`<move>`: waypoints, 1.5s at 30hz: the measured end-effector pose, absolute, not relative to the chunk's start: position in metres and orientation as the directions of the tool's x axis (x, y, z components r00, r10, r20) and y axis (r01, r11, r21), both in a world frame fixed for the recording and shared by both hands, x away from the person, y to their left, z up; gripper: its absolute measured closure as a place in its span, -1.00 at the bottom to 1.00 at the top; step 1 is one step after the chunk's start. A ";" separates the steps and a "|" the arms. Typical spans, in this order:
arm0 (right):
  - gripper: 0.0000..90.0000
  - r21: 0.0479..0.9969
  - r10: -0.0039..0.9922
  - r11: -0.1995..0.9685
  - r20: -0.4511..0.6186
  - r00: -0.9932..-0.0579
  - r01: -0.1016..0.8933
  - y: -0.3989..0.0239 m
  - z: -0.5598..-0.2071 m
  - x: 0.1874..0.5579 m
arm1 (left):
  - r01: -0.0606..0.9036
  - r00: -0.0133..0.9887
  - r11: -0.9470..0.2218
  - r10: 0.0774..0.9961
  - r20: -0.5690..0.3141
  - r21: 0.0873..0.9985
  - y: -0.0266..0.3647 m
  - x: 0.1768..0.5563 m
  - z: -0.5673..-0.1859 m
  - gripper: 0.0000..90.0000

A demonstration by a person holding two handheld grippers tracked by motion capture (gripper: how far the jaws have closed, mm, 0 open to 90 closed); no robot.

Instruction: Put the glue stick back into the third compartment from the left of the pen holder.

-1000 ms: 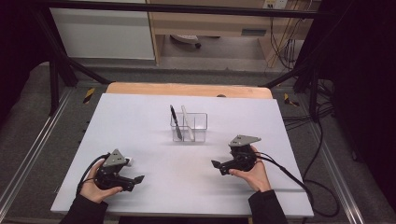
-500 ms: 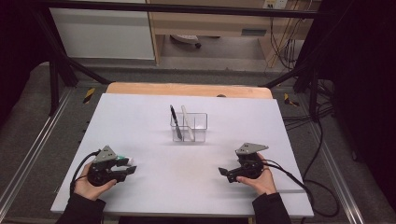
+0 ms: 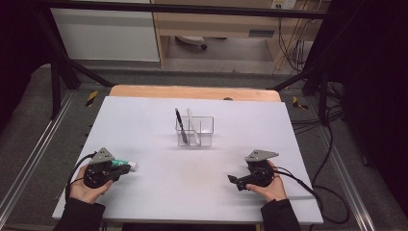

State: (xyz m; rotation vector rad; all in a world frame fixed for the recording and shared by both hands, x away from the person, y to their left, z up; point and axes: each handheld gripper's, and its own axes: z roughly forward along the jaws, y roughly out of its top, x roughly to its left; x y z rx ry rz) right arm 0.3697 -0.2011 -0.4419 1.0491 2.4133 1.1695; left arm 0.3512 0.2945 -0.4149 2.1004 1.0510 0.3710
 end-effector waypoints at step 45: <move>-0.99 0.749 0.606 0.493 0.069 -0.793 0.442 -0.153 -0.443 0.377 | 0.657 0.415 -0.265 0.909 -0.045 0.706 0.343 0.384 -0.437 0.99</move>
